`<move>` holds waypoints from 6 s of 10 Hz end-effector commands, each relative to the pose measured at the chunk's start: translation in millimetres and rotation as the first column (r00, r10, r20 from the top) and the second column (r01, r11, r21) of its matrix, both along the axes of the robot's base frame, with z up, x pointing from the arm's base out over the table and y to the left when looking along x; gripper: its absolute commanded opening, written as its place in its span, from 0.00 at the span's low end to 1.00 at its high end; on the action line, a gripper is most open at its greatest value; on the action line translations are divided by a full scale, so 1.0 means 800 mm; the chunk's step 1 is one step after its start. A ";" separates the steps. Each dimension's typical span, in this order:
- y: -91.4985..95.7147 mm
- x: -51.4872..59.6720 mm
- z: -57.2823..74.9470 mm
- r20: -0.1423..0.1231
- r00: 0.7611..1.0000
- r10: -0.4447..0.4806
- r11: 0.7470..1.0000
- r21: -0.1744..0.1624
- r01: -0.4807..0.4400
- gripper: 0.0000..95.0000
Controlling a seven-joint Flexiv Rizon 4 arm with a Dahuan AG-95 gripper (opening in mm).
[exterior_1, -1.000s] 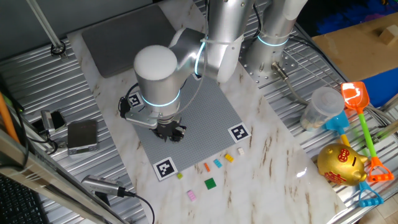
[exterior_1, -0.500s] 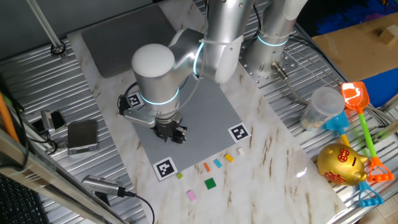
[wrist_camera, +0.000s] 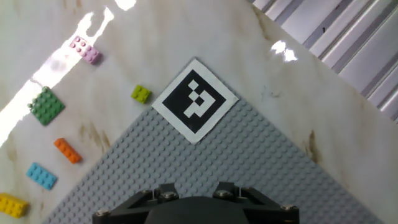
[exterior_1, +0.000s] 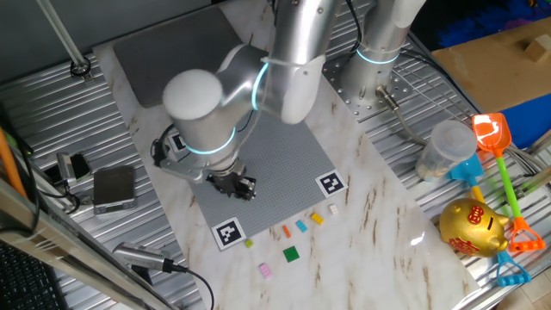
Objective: Build with small Lego blocks
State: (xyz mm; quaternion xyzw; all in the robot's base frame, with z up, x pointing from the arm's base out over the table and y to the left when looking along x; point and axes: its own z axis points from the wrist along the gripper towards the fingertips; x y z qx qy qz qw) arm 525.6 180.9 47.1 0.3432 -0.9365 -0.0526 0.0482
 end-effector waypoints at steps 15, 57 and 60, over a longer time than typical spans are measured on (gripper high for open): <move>0.172 -0.084 -0.001 0.011 0.998 -0.061 0.992 0.109 0.059 0.40; 0.173 -0.100 -0.039 0.192 0.735 0.651 0.758 -0.104 -0.644 0.20; 0.173 -0.098 -0.042 0.197 0.735 0.649 0.759 -0.108 -0.642 0.20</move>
